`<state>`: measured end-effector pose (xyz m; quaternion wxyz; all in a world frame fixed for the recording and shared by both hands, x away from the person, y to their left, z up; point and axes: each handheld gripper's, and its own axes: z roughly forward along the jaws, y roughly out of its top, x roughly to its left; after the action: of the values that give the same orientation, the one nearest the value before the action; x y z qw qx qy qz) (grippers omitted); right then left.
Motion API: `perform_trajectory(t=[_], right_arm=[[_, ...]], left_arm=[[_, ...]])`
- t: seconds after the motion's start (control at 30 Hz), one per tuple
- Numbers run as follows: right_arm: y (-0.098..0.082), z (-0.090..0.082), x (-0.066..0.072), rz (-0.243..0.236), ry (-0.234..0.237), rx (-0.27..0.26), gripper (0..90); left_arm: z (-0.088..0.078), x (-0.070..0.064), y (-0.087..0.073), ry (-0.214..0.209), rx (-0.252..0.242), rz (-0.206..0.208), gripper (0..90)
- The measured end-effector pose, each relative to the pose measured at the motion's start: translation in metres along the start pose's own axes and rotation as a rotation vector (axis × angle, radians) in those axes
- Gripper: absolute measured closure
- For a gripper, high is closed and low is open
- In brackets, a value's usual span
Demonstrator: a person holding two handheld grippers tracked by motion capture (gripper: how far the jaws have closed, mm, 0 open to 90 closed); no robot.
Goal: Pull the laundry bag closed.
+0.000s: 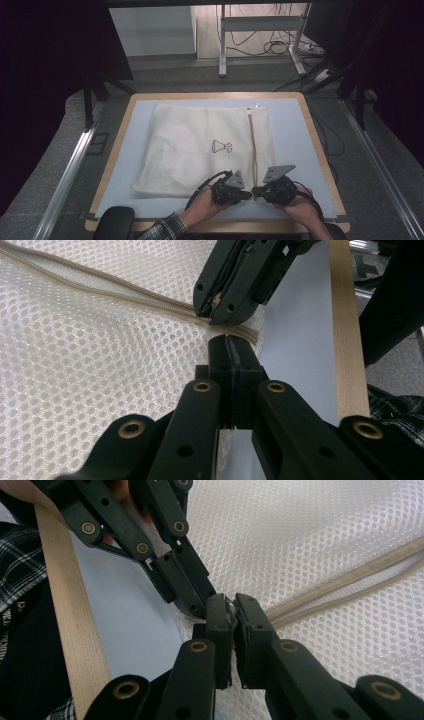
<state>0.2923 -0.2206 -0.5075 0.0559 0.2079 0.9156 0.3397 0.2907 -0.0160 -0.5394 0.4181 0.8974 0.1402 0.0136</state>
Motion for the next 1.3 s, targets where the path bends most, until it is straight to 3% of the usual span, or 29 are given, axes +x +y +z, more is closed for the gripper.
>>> perform_trajectory(t=[1.3], right_arm=[[0.0058,0.0026,-0.0056,0.006,-0.102,0.008,85.8]], left_arm=[[-0.0001,-0.0012,-0.0005,0.002,-0.001,0.009,89.9]])
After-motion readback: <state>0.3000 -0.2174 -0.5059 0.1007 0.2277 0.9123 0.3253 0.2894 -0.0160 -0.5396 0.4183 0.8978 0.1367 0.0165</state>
